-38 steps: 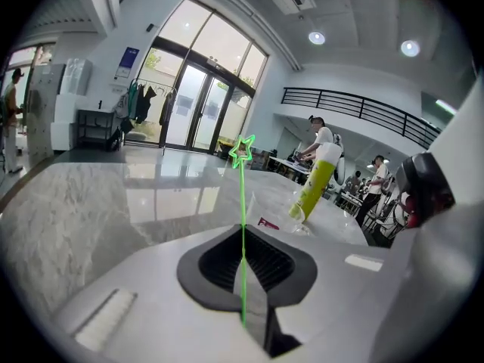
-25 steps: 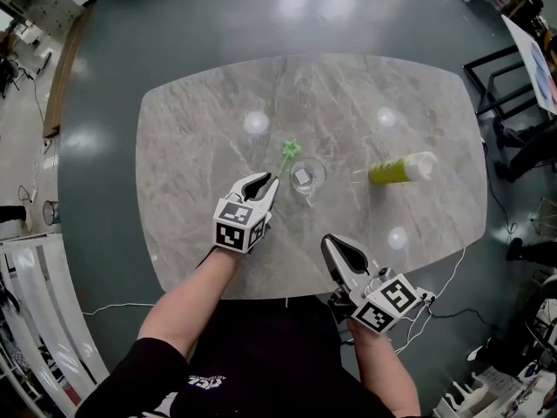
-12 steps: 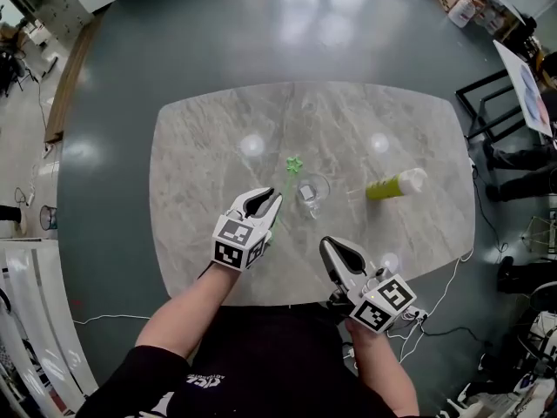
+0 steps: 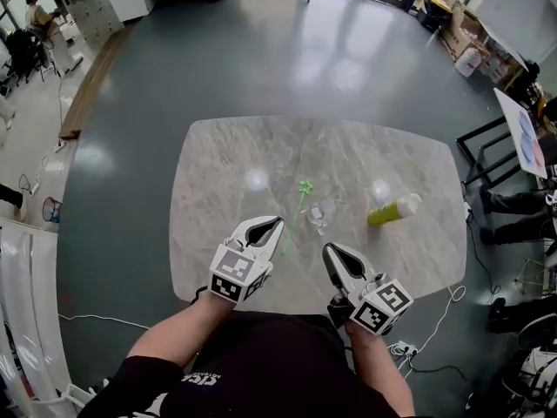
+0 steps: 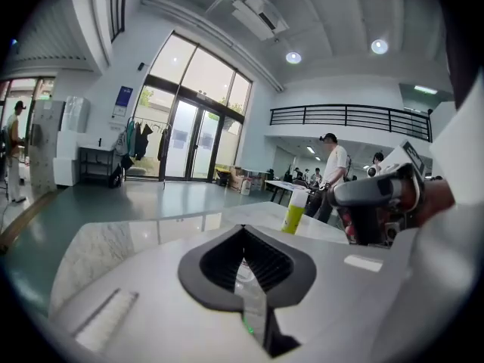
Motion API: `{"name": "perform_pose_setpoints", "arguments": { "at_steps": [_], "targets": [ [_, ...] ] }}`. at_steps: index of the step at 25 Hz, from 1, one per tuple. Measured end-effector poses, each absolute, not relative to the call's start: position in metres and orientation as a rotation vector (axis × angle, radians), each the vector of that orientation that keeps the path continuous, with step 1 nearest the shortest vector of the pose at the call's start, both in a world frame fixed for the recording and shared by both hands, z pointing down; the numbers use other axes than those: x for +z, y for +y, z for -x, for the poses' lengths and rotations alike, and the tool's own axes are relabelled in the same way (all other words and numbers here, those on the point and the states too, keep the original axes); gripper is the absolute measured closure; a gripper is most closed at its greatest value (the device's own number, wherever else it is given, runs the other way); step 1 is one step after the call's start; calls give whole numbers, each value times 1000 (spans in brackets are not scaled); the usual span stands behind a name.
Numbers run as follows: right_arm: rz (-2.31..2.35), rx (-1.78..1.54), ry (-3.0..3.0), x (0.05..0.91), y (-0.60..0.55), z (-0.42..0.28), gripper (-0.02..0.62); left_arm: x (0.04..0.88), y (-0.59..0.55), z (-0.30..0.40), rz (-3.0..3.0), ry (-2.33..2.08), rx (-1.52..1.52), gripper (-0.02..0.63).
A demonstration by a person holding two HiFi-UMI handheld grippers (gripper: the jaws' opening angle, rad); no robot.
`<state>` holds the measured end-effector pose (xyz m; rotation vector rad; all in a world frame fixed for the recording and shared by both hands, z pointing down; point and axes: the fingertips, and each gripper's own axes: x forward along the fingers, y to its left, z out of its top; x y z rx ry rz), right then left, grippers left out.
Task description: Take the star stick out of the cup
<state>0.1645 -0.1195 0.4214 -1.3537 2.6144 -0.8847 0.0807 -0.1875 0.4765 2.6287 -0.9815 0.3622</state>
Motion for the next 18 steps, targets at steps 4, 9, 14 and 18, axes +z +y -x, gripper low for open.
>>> {"name": "perform_pose_setpoints", "arguments": {
  "at_steps": [4,9,14,18],
  "targets": [
    [1251,-897,2634,414,-110,-163,580,451,-172,-76,-2616,-1070,325,604],
    [1140,-864,2714,405,-96,-160,580,428,-149,-71,-2583,-1181,309,604],
    [1073,-734,2821,388,-76,-169,580,401,-112,-82,-2585,-1267,285,604],
    [1000,-665,2860,369,-58,-170,581,380,-87,-90,-2606,-1271,243,604]
  ]
}}
